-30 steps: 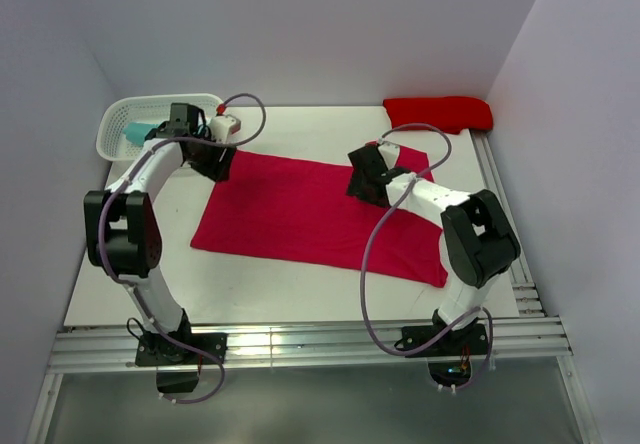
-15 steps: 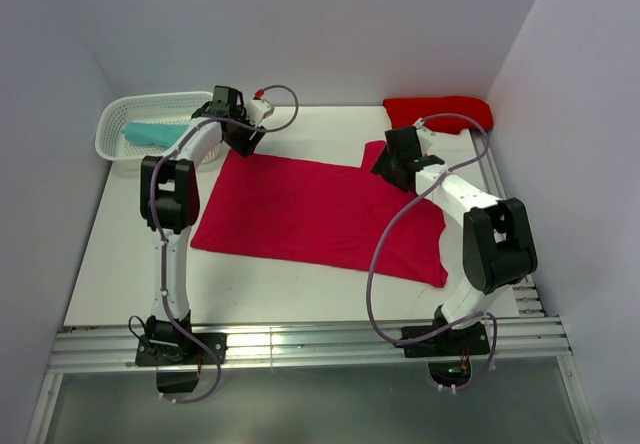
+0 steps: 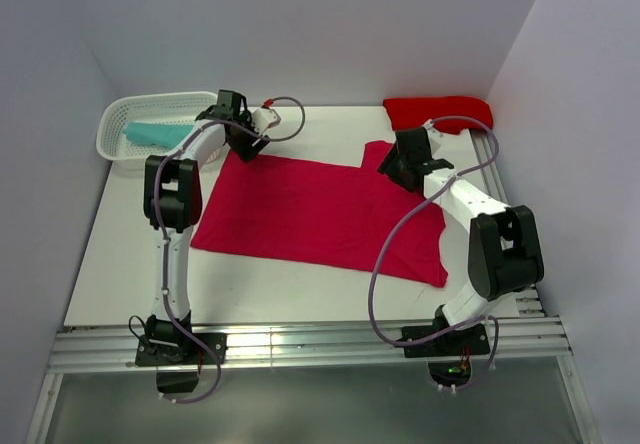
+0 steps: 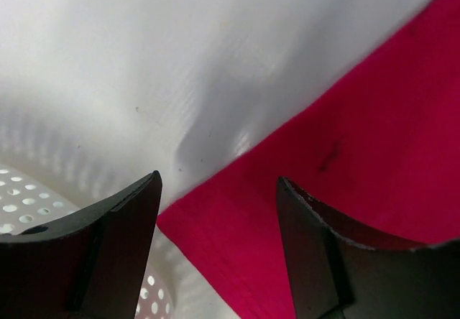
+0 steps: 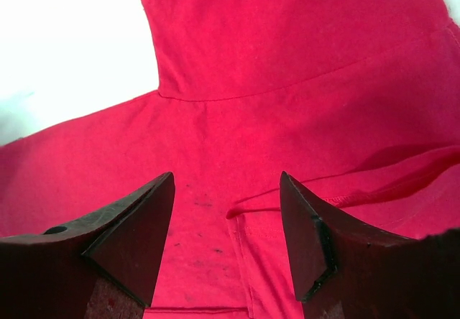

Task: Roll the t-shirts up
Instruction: Fold the tshirt

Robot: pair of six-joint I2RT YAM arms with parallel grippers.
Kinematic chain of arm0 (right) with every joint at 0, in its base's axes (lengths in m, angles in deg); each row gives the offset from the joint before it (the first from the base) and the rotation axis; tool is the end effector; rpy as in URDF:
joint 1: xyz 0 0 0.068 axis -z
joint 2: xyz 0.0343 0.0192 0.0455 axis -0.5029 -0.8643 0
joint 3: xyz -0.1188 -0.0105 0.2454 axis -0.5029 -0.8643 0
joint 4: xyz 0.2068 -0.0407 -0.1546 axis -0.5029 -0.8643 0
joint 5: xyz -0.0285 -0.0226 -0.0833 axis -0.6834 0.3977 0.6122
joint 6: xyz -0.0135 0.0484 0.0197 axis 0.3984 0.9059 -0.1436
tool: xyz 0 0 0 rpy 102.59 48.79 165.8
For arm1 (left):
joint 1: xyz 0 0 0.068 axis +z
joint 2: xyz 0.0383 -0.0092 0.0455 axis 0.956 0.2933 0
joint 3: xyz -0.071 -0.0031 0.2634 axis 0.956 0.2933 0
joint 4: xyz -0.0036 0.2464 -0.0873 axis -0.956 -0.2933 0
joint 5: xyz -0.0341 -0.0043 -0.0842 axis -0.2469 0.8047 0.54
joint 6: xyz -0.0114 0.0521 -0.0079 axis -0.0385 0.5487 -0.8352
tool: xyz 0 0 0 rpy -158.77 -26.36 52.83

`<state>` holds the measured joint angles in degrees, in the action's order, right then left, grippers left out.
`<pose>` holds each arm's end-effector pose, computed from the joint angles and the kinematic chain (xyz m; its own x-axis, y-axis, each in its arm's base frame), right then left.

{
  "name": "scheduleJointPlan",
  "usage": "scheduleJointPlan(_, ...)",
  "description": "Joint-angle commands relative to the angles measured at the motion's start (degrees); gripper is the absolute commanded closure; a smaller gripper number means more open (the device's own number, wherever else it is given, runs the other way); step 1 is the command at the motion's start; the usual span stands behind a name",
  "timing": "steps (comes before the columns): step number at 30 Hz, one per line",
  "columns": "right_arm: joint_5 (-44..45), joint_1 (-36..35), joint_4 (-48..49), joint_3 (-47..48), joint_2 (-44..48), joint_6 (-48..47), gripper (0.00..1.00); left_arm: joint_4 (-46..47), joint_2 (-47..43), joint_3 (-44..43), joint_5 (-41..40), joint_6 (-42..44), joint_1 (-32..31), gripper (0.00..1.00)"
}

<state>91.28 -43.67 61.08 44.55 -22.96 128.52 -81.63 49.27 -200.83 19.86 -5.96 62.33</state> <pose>0.3372 0.0733 0.2299 -0.5789 0.5195 -0.6285 0.3833 0.8537 0.3525 0.5131 -0.1041 0.1764 -0.3847 0.7251 -0.5712 0.7488 0.6070 0.2662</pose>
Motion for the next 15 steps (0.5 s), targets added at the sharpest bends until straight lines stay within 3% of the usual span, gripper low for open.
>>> scheduleJointPlan(1,-0.41,0.64,1.91,-0.85,2.10,-0.48,0.33,-6.78,0.04,-6.51,2.82,4.73,0.68,0.30)
scheduleJointPlan(11,-0.85,1.43,2.70,-2.69,3.50,-0.48,0.34,-13.66,4.35,-11.18,3.17,8.68,0.59,0.30)
scheduleJointPlan(15,-1.02,1.87,3.14,-3.31,4.03,-0.56,0.33,-10.25,1.11,-5.76,4.93,11.05,0.59,0.30)
